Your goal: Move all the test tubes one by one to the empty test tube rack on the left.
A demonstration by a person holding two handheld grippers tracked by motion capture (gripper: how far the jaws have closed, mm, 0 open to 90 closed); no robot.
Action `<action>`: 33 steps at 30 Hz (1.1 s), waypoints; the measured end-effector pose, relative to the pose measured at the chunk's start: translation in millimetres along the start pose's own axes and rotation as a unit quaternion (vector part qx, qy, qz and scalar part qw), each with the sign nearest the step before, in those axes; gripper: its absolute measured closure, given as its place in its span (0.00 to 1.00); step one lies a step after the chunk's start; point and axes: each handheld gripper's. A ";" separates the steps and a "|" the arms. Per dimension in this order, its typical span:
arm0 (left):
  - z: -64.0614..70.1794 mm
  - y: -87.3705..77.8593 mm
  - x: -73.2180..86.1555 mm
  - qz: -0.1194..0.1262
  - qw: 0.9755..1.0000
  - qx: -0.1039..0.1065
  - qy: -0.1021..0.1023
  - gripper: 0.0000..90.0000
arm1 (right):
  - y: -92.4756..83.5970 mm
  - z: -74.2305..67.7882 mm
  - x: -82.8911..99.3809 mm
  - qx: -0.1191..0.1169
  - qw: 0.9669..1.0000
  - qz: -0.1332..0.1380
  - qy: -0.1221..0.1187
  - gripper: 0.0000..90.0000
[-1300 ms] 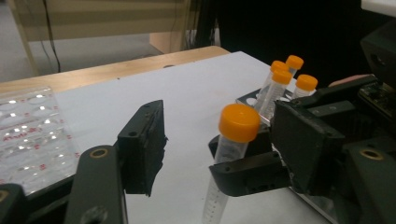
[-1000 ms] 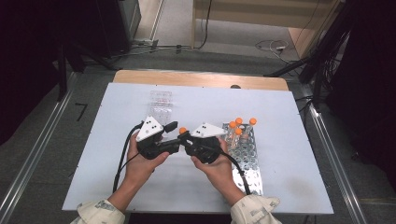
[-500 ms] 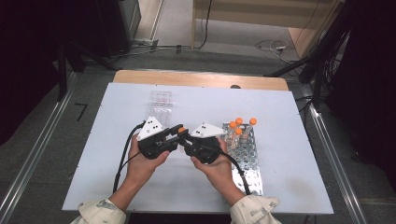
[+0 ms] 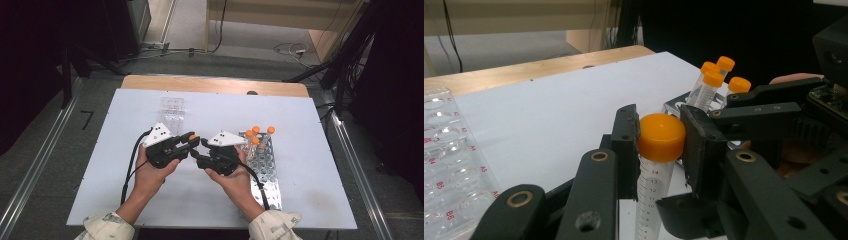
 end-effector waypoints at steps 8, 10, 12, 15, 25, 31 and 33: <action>-7.3 -0.9 -1.3 0.000 1.000 -0.012 -0.003 0.79 | -7.3 0.2 2.8 0.037 0.999 -0.004 0.006 0.23; -9.5 -1.4 -2.2 0.001 1.000 -0.015 -0.005 0.79 | -9.2 -0.3 3.7 0.036 0.999 -0.007 0.006 0.22; -12.3 -1.9 -3.4 0.001 1.000 -0.021 -0.005 0.79 | -10.8 -0.7 4.7 0.037 0.999 -0.008 0.005 0.22; -17.8 -2.8 -5.6 0.003 0.999 -0.031 -0.007 0.79 | -13.2 -1.2 5.5 0.033 0.999 -0.009 0.006 0.22; -42.6 -4.6 -17.7 0.006 0.997 -0.071 -0.014 0.79 | -32.9 -1.4 10.8 0.034 0.999 -0.004 0.001 0.20; -62.1 -5.0 -23.1 0.012 0.994 -0.109 -0.027 0.79 | -43.6 1.5 18.6 0.032 0.999 0.002 0.003 0.20; -68.8 -4.9 -25.3 0.014 0.992 -0.118 -0.033 0.79 | -48.9 1.3 21.4 0.029 1.000 0.006 0.003 0.20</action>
Point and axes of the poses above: each handheld gripper's, and its own axes: y roughly forward along the jaws, x roughly out of its underside, z roughly to its right, and after that the axes turned 6 degrees about -x, right-handed
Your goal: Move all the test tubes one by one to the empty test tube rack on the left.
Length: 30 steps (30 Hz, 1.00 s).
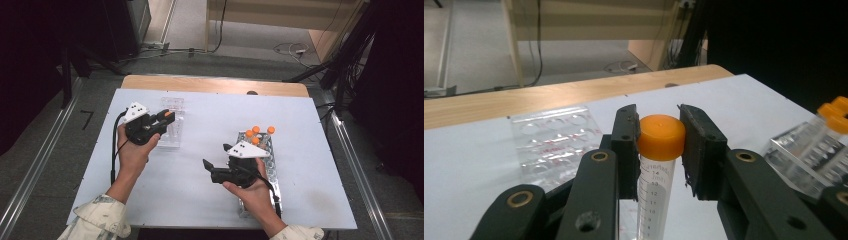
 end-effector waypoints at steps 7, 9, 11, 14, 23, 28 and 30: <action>-10.4 1.0 -7.5 0.007 1.000 -0.003 -0.018 0.79 | -25.2 0.4 5.0 0.002 1.000 0.015 -0.008 0.20; -11.5 0.7 -9.3 0.008 1.000 -0.004 -0.019 0.79 | -30.2 2.5 6.1 0.004 1.000 0.018 -0.007 0.20; -12.9 0.1 -10.6 0.009 1.000 0.001 -0.025 0.79 | -35.7 5.6 7.5 0.008 1.000 0.023 -0.004 0.20; -13.8 -1.0 -11.6 0.009 1.000 0.002 -0.028 0.79 | -41.5 8.4 9.1 0.011 1.000 0.026 0.000 0.20; -18.1 -4.5 -20.0 0.019 0.999 0.000 -0.026 0.79 | -52.1 14.9 11.6 0.019 0.999 0.033 0.006 0.20; -22.0 -2.8 -25.3 0.022 0.999 -0.008 -0.023 0.79 | -54.4 16.6 12.5 0.020 0.999 0.034 0.009 0.20; -23.9 -0.2 -26.4 0.023 0.999 -0.015 -0.020 0.79 | -54.6 17.5 13.4 0.021 0.999 0.034 0.011 0.20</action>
Point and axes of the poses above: each handheld gripper's, and its own axes: y roughly forward along the jaws, x roughly out of its underside, z roughly to its right, and after that the axes turned 6 degrees about -x, right-handed
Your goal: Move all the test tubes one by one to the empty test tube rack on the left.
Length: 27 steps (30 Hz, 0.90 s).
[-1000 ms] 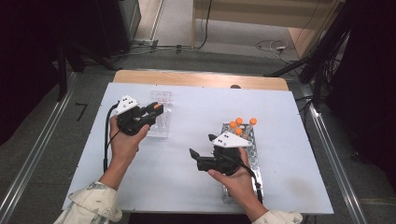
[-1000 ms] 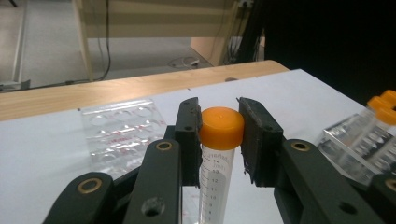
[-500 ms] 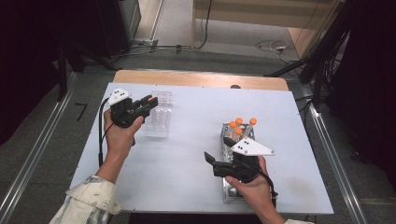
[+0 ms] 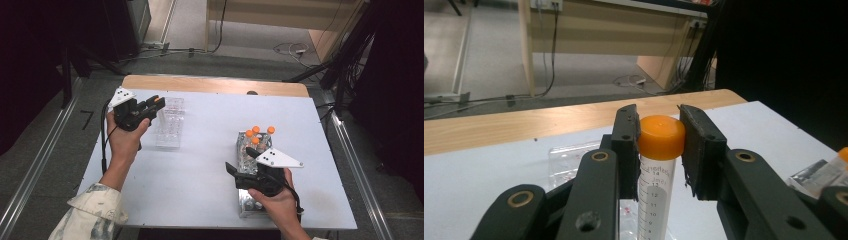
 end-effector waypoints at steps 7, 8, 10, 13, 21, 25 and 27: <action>-8.0 12.6 -4.2 0.004 1.000 -0.020 0.010 0.79 | -3.4 3.0 1.6 0.004 1.000 0.003 0.005 0.20; -9.9 15.5 -5.1 0.003 1.000 -0.024 0.012 0.79 | -3.8 3.6 1.8 0.003 1.000 0.004 0.005 0.20; -12.4 19.5 -6.6 0.003 1.000 -0.028 0.013 0.79 | -4.7 5.1 2.5 0.006 1.000 0.004 0.007 0.20; -16.1 25.0 -10.0 0.003 0.999 -0.035 0.010 0.79 | -6.2 7.0 3.8 0.008 1.000 0.005 0.010 0.20; -25.7 39.8 -14.8 0.000 0.999 -0.049 0.009 0.79 | -8.7 11.0 6.4 0.010 1.000 0.007 0.016 0.20; -29.5 45.7 -19.1 -0.001 0.999 -0.054 0.010 0.79 | -10.5 11.8 7.4 0.011 1.000 0.008 0.018 0.20; -31.2 49.0 -21.2 -0.003 0.998 -0.056 0.008 0.79 | -11.6 12.6 7.8 0.012 1.000 0.009 0.021 0.20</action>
Point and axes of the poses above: each handheld gripper's, and its own axes: y roughly forward along the jaws, x roughly out of its underside, z roughly to its right, and after that the axes turned 6 degrees about -x, right-handed
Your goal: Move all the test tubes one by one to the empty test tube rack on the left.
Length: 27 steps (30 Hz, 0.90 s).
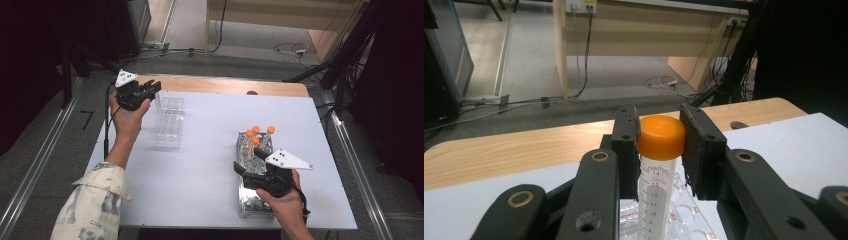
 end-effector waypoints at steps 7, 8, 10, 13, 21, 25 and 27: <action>-3.1 10.1 -5.5 -0.004 1.000 -0.007 -0.001 0.79 | -4.3 3.4 1.4 0.002 1.000 0.004 0.004 0.20; -3.6 11.4 -6.3 -0.005 1.000 -0.009 -0.001 0.79 | -4.6 4.0 1.6 0.002 1.000 0.005 0.003 0.20; -4.3 13.5 -8.1 -0.004 1.000 -0.010 -0.001 0.79 | -5.4 4.5 2.4 0.002 1.000 0.006 0.007 0.20; -4.7 16.3 -10.2 -0.004 1.000 -0.014 0.000 0.79 | -6.0 5.9 4.1 0.002 1.000 0.006 0.007 0.20; -3.1 25.6 -17.3 -0.001 1.000 -0.014 0.006 0.79 | -8.6 8.6 6.8 0.002 1.000 0.008 0.013 0.20; -0.8 31.6 -19.1 -0.002 1.000 -0.015 0.013 0.79 | -10.2 10.6 7.5 0.004 1.000 0.010 0.014 0.20; -0.5 34.8 -18.7 -0.001 1.000 -0.016 0.011 0.79 | -10.7 10.8 8.0 0.004 1.000 0.010 0.016 0.20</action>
Point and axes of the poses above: each handheld gripper's, and its own axes: y roughly forward along the jaws, x roughly out of its underside, z roughly to its right, and after that the axes turned 6 degrees about -x, right-handed
